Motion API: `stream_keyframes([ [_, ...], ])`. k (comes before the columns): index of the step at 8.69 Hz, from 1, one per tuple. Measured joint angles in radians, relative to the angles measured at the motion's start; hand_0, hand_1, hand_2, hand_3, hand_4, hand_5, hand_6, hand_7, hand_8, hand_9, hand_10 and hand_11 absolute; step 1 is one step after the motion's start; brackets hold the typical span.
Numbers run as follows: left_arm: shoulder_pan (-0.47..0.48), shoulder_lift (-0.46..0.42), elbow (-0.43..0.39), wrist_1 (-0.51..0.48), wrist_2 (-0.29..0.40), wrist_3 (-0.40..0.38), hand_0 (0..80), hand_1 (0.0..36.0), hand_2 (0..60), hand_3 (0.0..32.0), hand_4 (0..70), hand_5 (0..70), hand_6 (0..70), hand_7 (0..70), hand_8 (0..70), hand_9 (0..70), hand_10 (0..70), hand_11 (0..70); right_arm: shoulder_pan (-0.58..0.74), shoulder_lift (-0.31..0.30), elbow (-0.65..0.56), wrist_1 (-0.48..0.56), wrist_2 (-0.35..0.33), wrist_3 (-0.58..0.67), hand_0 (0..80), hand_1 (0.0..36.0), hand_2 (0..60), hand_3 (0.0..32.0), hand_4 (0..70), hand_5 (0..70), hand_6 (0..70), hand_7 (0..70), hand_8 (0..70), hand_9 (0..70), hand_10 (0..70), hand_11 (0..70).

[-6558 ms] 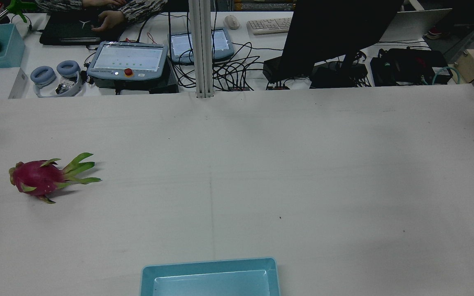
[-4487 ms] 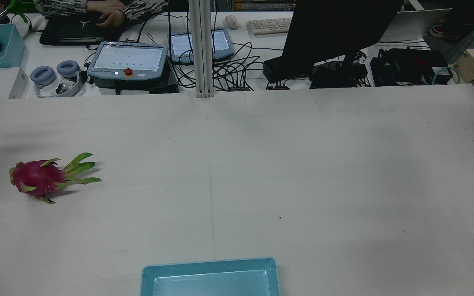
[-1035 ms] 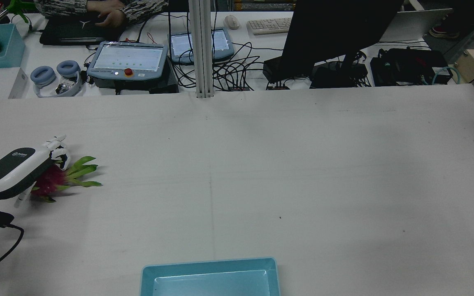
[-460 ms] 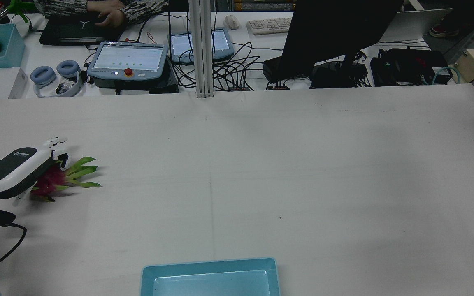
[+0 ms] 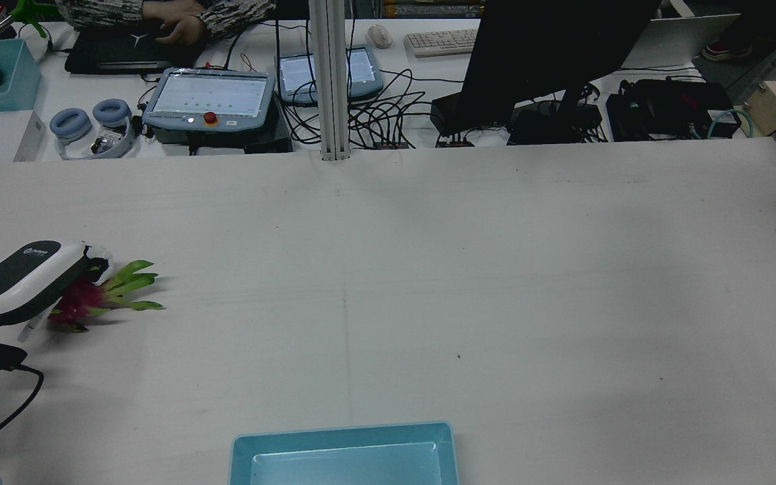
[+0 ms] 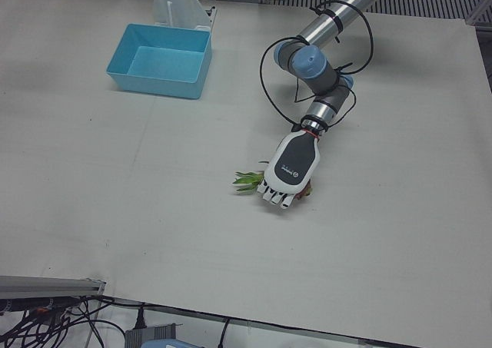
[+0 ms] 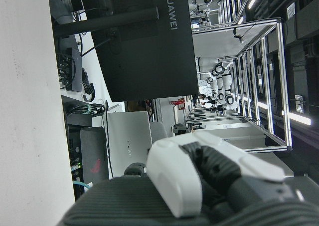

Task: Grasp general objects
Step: 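Close the left hand's fingers around the pink dragon fruit, then lift the dragon fruit with the left hand and carry it over the blue tray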

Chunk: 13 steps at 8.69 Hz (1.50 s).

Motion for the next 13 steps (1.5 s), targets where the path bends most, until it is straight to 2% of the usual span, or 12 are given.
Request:
stream_keyframes([
  [1,0.0,0.0,-0.003,-0.002,-0.005,-0.001,80.0,36.0,60.0,0.0,53.7,70.0,70.0,70.0,70.0,70.0,70.0,70.0,0.0,0.0,0.0,0.0,0.0,0.0,0.0,0.0,0.0,0.0,0.0,0.0,0.0,0.0,0.0,0.0,0.0,0.0],
  [3,-0.001,0.002,-0.012,-0.002,-0.024,-0.003,80.0,36.0,60.0,0.0,37.6,70.0,70.0,70.0,70.0,70.0,70.0,70.0,0.0,0.0,0.0,0.0,0.0,0.0,0.0,0.0,0.0,0.0,0.0,0.0,0.0,0.0,0.0,0.0,0.0,0.0],
  [5,-0.004,0.006,-0.033,-0.001,-0.024,-0.015,80.0,36.0,60.0,0.0,40.6,70.0,70.0,70.0,70.0,70.0,70.0,70.0,0.0,0.0,0.0,0.0,0.0,0.0,0.0,0.0,0.0,0.0,0.0,0.0,0.0,0.0,0.0,0.0,0.0,0.0],
  [6,-0.006,0.009,-0.054,0.0,-0.013,-0.04,80.0,36.0,60.0,0.0,45.8,70.0,70.0,70.0,70.0,70.0,70.0,70.0,0.0,0.0,0.0,0.0,0.0,0.0,0.0,0.0,0.0,0.0,0.0,0.0,0.0,0.0,0.0,0.0,0.0,0.0],
  [7,-0.008,0.012,-0.081,0.001,0.014,-0.081,80.0,36.0,60.0,0.0,55.0,70.0,70.0,70.0,70.0,70.0,70.0,70.0,0.0,0.0,0.0,0.0,0.001,0.0,0.0,0.0,0.0,0.0,0.0,0.0,0.0,0.0,0.0,0.0,0.0,0.0],
  [10,-0.017,0.008,-0.218,0.041,0.19,-0.18,80.0,36.0,60.0,0.0,70.0,70.0,70.0,70.0,70.0,70.0,70.0,70.0,0.0,0.0,0.0,0.0,0.0,0.0,0.0,0.0,0.0,0.0,0.0,0.0,0.0,0.0,0.0,0.0,0.0,0.0],
  [11,-0.017,0.004,-0.244,0.05,0.245,-0.246,80.0,36.0,60.0,0.0,70.0,70.0,70.0,70.0,70.0,70.0,70.0,70.0,0.0,0.0,0.0,0.0,0.0,0.0,0.0,0.0,0.0,0.0,0.0,0.0,0.0,0.0,0.0,0.0,0.0,0.0],
  [13,-0.022,0.001,-0.264,0.019,0.37,-0.428,80.0,36.0,60.0,0.0,70.0,70.0,70.0,70.0,70.0,70.0,70.0,70.0,0.0,0.0,0.0,0.0,0.0,0.0,0.0,0.0,0.0,0.0,0.0,0.0,0.0,0.0,0.0,0.0,0.0,0.0],
])
